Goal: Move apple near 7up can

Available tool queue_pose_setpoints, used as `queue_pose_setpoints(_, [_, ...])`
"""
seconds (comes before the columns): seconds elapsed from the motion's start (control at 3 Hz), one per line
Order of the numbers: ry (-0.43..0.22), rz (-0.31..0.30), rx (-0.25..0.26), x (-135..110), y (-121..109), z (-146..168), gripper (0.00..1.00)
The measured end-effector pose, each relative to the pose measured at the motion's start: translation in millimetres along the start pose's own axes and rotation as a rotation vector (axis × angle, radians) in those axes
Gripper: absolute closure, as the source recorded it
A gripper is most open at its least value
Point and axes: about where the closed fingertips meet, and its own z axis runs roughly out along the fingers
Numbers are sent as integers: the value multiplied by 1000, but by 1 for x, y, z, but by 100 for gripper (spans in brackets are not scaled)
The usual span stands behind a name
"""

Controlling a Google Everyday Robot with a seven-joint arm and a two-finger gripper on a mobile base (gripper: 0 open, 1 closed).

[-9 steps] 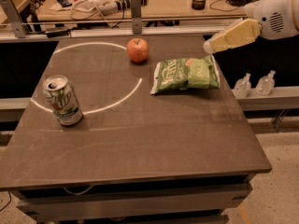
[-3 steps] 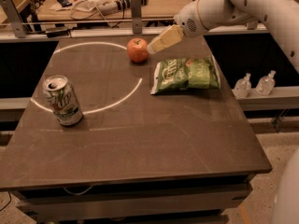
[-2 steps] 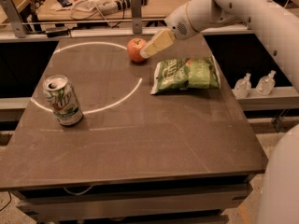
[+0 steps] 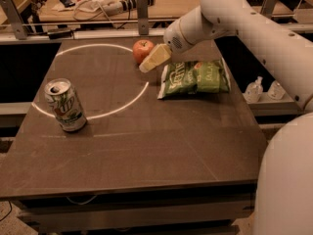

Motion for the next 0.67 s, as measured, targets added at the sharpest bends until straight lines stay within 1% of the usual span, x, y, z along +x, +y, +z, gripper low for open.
queue_pose_setpoints(0.33, [6,5,-6,8,-4,14,0])
queue_pose_setpoints(0.67, [-26,16,-6,-1,-10,25,0])
